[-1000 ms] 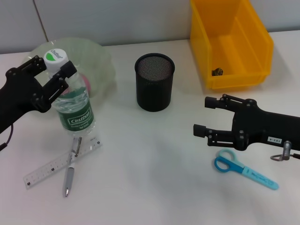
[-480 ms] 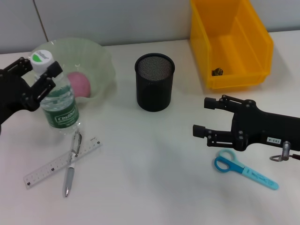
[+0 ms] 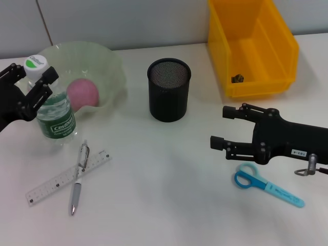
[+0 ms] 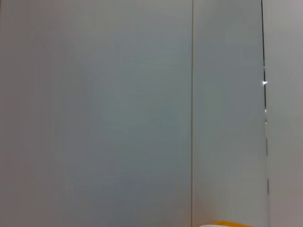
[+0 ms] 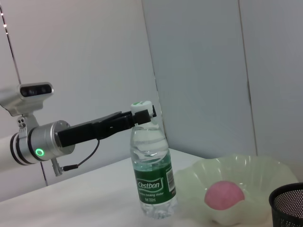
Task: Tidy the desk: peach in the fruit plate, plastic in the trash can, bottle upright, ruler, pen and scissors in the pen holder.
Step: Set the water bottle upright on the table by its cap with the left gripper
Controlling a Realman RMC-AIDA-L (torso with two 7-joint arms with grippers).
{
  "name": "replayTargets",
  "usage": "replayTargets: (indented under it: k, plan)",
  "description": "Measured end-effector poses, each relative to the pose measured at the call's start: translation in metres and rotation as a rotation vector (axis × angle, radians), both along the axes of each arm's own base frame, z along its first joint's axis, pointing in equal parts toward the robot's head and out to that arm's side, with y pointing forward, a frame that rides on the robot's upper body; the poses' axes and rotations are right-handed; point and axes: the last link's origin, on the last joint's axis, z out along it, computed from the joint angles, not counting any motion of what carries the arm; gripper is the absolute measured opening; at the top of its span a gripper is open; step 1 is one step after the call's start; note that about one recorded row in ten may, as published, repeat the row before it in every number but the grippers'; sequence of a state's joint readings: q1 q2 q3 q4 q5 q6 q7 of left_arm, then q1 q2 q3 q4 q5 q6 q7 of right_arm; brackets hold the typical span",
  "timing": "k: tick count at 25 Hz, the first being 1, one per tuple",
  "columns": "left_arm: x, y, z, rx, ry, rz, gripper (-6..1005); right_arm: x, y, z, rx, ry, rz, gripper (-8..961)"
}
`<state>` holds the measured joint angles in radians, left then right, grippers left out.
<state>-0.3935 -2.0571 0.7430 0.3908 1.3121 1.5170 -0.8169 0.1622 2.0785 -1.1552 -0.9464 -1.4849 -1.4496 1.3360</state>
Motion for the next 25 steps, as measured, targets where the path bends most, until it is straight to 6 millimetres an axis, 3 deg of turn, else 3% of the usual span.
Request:
replayTargets:
  k: [25]
  plan:
    - [-0.012,-0.009,-0.012,0.014,0.039,0.045,512,-0.001,0.001,0.0,-0.001,0.0,0.005,836]
